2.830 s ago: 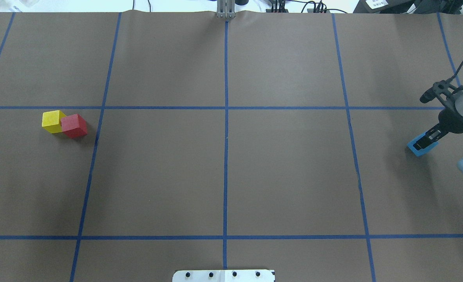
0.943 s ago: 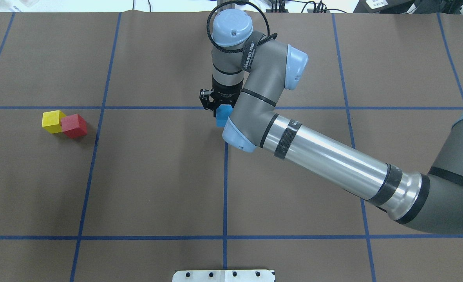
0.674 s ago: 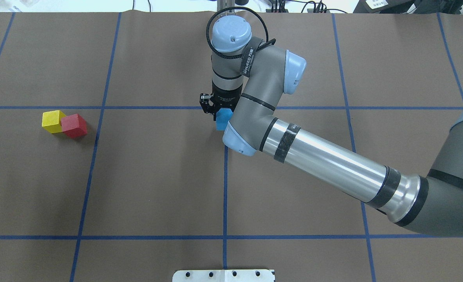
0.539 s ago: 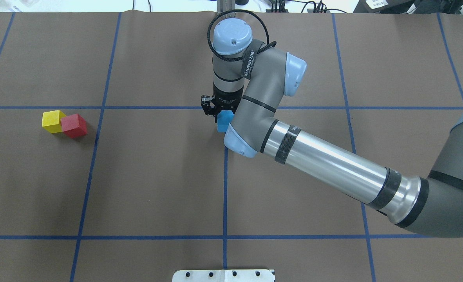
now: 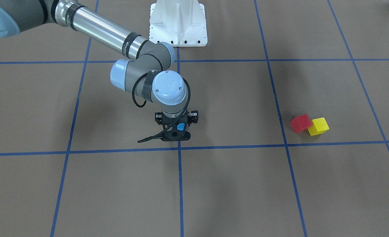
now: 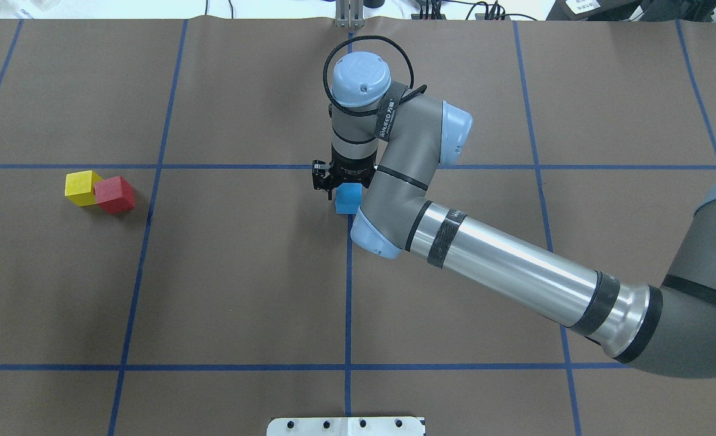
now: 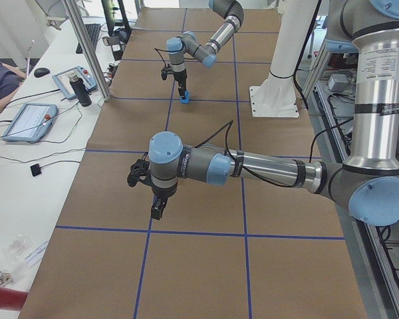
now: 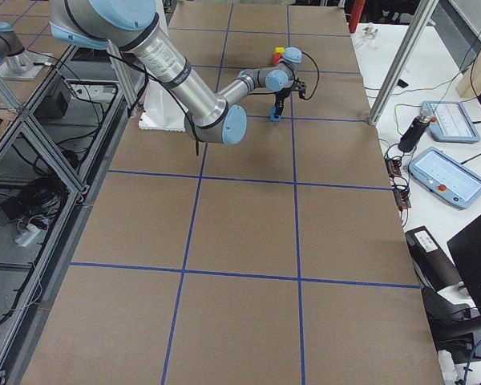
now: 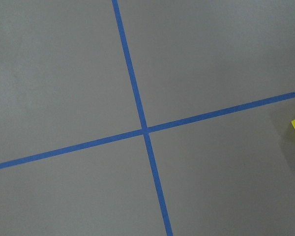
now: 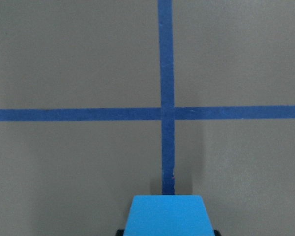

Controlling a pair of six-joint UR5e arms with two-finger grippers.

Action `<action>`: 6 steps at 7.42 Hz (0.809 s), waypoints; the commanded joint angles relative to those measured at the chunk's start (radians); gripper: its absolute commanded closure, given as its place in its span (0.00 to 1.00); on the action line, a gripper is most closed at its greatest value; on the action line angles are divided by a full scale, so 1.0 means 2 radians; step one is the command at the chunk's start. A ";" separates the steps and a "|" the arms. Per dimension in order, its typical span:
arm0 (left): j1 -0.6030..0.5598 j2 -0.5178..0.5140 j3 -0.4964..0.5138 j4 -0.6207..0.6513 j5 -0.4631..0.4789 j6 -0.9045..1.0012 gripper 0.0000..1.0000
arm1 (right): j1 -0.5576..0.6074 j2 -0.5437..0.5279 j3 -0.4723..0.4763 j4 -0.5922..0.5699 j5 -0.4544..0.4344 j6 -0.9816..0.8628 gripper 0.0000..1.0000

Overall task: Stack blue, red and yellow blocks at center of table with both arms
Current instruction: 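Carry the blue cube to the table center and set it down, then open and raise the right gripper while the left gripper reaches toward the red cube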

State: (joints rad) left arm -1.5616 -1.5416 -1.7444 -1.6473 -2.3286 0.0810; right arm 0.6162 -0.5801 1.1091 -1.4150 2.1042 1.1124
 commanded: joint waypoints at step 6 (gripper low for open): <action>0.115 -0.045 -0.062 0.005 0.008 -0.273 0.00 | 0.094 -0.040 0.098 -0.039 0.052 -0.013 0.01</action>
State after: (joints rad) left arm -1.4524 -1.6124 -1.7965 -1.6370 -2.3225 -0.1963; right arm 0.7550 -0.6169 1.2371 -1.4586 2.1869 1.1054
